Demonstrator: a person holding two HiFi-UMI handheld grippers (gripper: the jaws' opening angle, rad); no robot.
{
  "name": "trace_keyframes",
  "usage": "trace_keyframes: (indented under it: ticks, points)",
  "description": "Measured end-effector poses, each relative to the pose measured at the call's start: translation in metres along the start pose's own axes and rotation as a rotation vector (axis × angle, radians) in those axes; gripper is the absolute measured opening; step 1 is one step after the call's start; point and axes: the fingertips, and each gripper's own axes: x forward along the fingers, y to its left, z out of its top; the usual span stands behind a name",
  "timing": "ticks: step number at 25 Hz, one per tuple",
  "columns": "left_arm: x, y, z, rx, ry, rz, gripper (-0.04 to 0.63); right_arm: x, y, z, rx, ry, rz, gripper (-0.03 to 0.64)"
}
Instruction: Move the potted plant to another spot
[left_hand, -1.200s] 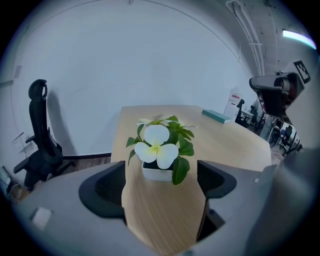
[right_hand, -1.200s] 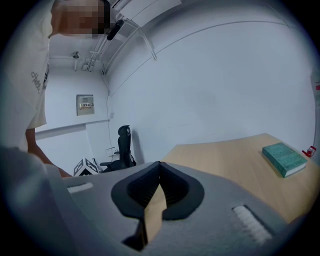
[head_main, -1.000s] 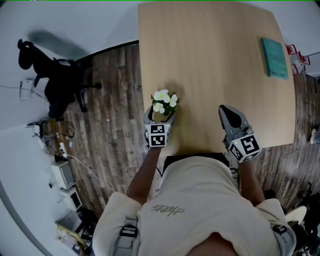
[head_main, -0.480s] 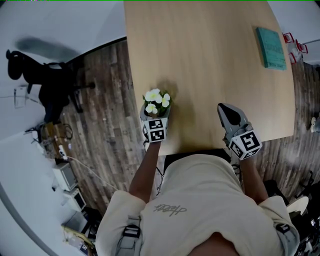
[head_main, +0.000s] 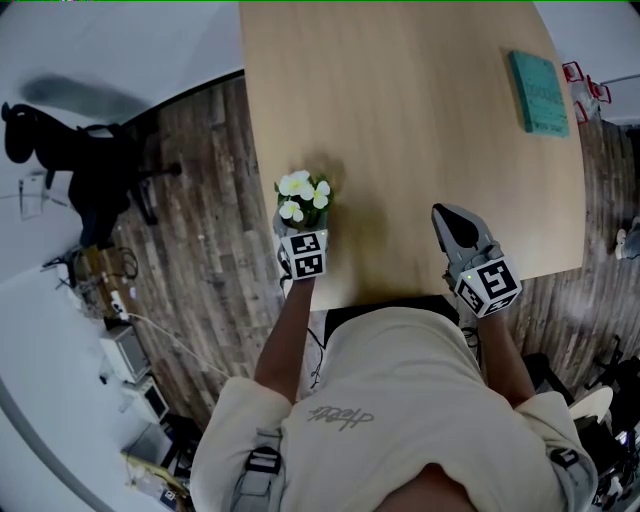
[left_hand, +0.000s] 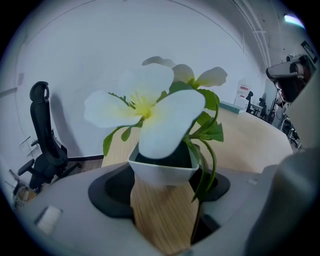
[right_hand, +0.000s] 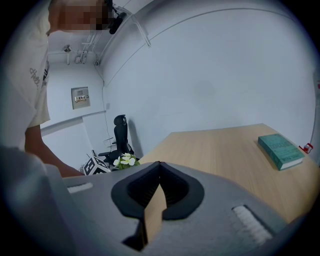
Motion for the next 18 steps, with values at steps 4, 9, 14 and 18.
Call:
trace_keyframes:
  ticks: [4, 9, 14, 18]
  points:
    - [0.002, 0.001, 0.002, 0.01, -0.012, -0.006, 0.35, -0.003, 0.001, -0.003, 0.002, 0.004, -0.009, 0.002]
    - [0.002, 0.002, 0.003, 0.012, -0.011, -0.011, 0.348, -0.005, 0.003, -0.002, 0.001, -0.001, -0.018, 0.003]
    - [-0.008, 0.007, 0.005, -0.002, -0.019, -0.008, 0.348, -0.002, 0.008, 0.004, -0.002, -0.023, -0.015, 0.003]
    - [-0.02, 0.011, 0.005, -0.019, -0.028, -0.015, 0.348, -0.001, 0.016, 0.006, -0.004, -0.037, -0.008, 0.003]
